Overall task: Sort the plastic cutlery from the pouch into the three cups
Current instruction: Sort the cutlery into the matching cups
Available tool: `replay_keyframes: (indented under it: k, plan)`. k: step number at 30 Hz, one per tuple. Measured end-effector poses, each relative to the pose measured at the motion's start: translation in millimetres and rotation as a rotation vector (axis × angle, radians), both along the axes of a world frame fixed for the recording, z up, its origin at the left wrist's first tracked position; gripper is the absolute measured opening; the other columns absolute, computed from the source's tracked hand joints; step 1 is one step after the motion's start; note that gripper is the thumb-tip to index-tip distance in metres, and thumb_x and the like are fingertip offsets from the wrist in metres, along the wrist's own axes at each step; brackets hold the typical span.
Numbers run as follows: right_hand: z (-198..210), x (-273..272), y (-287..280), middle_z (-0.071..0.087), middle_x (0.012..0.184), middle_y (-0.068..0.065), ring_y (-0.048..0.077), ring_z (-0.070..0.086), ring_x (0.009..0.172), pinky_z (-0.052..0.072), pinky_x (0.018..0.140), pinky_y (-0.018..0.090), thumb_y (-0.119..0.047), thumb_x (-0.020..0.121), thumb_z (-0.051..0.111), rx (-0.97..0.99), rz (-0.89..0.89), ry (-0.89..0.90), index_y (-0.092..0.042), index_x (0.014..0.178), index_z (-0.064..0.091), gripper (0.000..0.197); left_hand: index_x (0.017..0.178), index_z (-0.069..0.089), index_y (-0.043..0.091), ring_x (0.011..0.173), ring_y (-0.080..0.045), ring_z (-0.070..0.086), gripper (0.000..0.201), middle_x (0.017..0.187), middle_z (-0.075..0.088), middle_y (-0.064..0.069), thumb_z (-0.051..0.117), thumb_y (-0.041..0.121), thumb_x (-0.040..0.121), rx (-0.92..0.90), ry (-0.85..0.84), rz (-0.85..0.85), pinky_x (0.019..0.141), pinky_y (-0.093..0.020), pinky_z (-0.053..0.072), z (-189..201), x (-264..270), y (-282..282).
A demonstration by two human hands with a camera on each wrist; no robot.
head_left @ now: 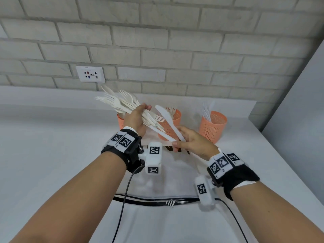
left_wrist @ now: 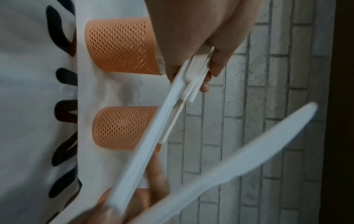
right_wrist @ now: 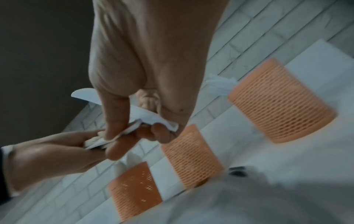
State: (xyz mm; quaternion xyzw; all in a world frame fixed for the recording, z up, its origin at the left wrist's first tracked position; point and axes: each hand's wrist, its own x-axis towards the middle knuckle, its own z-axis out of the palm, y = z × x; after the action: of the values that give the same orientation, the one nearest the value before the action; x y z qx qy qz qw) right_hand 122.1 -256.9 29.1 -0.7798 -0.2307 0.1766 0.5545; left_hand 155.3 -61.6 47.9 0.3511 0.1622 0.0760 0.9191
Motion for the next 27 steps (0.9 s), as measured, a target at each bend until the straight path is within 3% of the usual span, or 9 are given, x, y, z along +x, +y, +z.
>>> replay_keyframes:
  k: [3, 6, 8, 10, 12, 17, 20, 24, 27]
  plan:
    - [-0.8, -1.7, -9.6, 0.063, 0.075, 0.003, 0.002, 0.060, 0.065, 0.041, 0.062, 0.016, -0.004, 0.090, 0.055, -0.109, 0.009, 0.069, -0.009, 0.111, 0.059, 0.022, 0.103, 0.052, 0.004, 0.071, -0.014, 0.067, 0.016, 0.079, 0.063, -0.009, 0.056, 0.000, 0.088, -0.021, -0.018, 0.055, 0.074, -0.034, 0.057, -2.6, 0.6, -2.1]
    - [-3.6, -4.3, 3.6, 0.056, 0.071, 0.003, 0.009, 0.052, 0.062, 0.040, 0.058, 0.019, -0.004, 0.094, 0.046, -0.066, -0.008, 0.130, -0.001, 0.119, 0.052, 0.026, 0.092, 0.053, 0.002, 0.064, -0.012, 0.066, 0.004, 0.072, 0.063, -0.009, 0.054, -0.001, 0.089, 0.039, -0.029, 0.018, 0.067, -0.030, 0.056, -3.8, -3.0, -18.6]
    - [-6.9, -4.7, 10.0, 0.045, 0.065, 0.001, 0.011, 0.040, 0.055, 0.034, 0.050, 0.021, -0.013, 0.099, 0.041, -0.045, -0.005, 0.154, -0.002, 0.121, 0.046, 0.026, 0.090, 0.053, 0.001, 0.060, -0.012, 0.065, 0.003, 0.070, 0.063, -0.009, 0.054, -0.002, 0.090, 0.074, -0.046, -0.007, 0.068, -0.029, 0.055, -3.7, -4.8, -27.3]
    - [-11.4, -3.6, 4.8, 0.038, 0.063, -0.001, 0.010, 0.034, 0.052, 0.030, 0.047, 0.019, -0.015, 0.100, 0.037, -0.052, 0.015, 0.175, -0.010, 0.115, 0.048, 0.019, 0.090, 0.052, 0.002, 0.063, -0.012, 0.064, 0.004, 0.074, 0.061, -0.010, 0.054, -0.001, 0.090, 0.085, -0.054, -0.014, 0.078, -0.031, 0.054, -4.4, -2.7, -28.6]
    - [-12.1, -2.5, -10.3, 0.040, 0.063, 0.000, 0.010, 0.038, 0.053, 0.034, 0.050, 0.020, -0.010, 0.099, 0.039, -0.094, 0.053, 0.185, -0.017, 0.104, 0.052, 0.015, 0.090, 0.052, 0.004, 0.069, -0.015, 0.063, 0.005, 0.079, 0.061, -0.010, 0.054, 0.000, 0.090, 0.067, -0.052, -0.018, 0.084, -0.034, 0.052, -4.6, 1.4, -24.6]
    - [1.1, 5.6, -57.2, 0.056, 0.072, 0.002, 0.014, 0.051, 0.065, 0.044, 0.068, 0.027, -0.002, 0.094, 0.045, -0.508, 0.130, 0.174, -0.015, 0.087, 0.055, 0.018, 0.095, 0.052, 0.004, 0.074, -0.013, 0.063, 0.006, 0.083, 0.060, -0.010, 0.053, 0.000, 0.091, 0.033, -0.040, 0.034, 0.070, -0.027, 0.056, -5.8, 7.0, -17.3]
    - [17.4, 14.3, -69.9, 0.058, 0.074, 0.003, 0.014, 0.054, 0.070, 0.048, 0.071, 0.024, -0.001, 0.094, 0.044, -0.322, -0.033, 0.147, -0.014, 0.092, 0.057, 0.018, 0.096, 0.051, 0.003, 0.064, -0.011, 0.065, 0.008, 0.078, 0.060, -0.010, 0.053, -0.001, 0.090, 0.042, -0.059, 0.025, 0.069, -0.028, 0.057, -8.5, 6.7, -24.8]
    - [43.4, 38.1, -74.3, 0.059, 0.084, 0.001, 0.015, 0.058, 0.081, 0.048, 0.081, 0.027, -0.006, 0.097, 0.040, 0.065, -0.425, -0.226, -0.024, 0.091, 0.053, 0.023, 0.089, 0.053, 0.003, 0.056, -0.010, 0.065, 0.004, 0.059, 0.065, -0.004, 0.051, 0.000, 0.091, 0.131, -0.098, -0.102, 0.064, -0.026, 0.056, -11.2, 0.9, -39.1]
    - [45.9, 65.2, -79.9, 0.060, 0.089, 0.000, 0.016, 0.058, 0.091, 0.050, 0.082, 0.032, -0.011, 0.099, 0.036, 0.209, -0.658, -0.395, -0.033, 0.089, 0.049, 0.028, 0.094, 0.057, 0.005, 0.063, -0.010, 0.067, 0.008, 0.062, 0.068, -0.001, 0.052, 0.000, 0.090, 0.178, -0.145, -0.241, 0.066, -0.026, 0.057, -10.1, -5.6, -46.5]
